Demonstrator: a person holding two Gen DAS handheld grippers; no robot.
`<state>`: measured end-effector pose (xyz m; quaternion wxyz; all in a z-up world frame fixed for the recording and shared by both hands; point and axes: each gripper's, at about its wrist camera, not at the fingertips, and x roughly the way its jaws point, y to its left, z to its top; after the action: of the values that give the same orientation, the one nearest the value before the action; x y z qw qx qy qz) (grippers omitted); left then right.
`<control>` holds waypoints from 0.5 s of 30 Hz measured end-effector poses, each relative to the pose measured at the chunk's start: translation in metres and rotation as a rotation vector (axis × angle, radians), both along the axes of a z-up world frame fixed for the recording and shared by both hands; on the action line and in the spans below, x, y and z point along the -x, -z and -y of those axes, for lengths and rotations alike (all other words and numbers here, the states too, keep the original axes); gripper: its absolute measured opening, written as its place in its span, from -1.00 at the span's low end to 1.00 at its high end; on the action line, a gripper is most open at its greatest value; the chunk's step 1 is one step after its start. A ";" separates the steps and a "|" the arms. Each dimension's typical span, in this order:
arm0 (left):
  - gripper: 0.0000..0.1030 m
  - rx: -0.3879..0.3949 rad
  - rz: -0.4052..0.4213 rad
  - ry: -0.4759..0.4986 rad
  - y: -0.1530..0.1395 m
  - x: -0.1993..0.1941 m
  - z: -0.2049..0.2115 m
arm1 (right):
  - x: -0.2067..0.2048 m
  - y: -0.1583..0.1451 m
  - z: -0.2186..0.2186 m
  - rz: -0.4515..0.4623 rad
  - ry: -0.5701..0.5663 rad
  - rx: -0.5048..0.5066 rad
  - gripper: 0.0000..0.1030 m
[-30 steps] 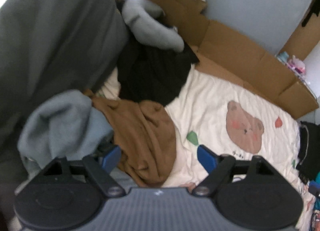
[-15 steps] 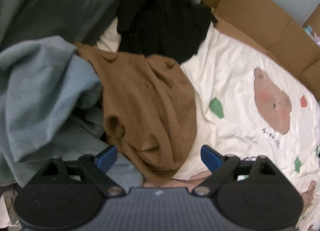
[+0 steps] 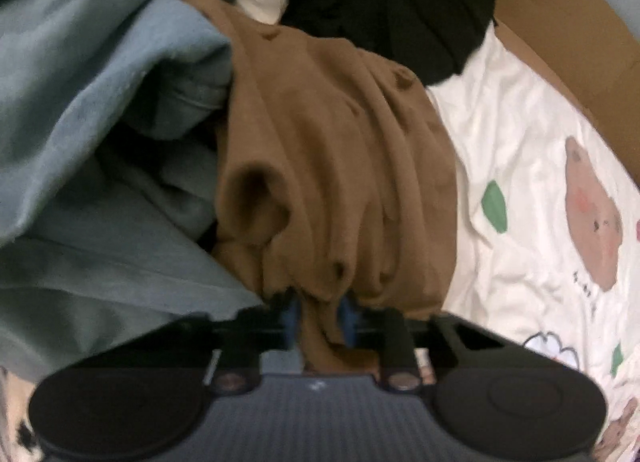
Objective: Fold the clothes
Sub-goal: 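Grasp the brown shirt with the left tool and lift it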
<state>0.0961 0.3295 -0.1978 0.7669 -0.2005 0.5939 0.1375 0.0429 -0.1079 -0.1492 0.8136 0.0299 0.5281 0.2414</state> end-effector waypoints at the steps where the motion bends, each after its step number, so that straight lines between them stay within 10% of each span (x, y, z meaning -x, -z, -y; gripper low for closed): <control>1: -0.84 0.004 0.006 0.002 -0.002 0.000 0.001 | 0.002 0.001 0.000 -0.003 0.001 -0.001 0.93; 15: -0.92 0.053 0.167 0.140 -0.053 0.001 0.042 | 0.009 0.014 0.007 -0.033 0.028 0.005 0.93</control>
<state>0.0950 0.2876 -0.1453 0.8158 -0.1895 0.5440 0.0507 0.0340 -0.1149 -0.1630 0.8082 0.0389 0.5416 0.2280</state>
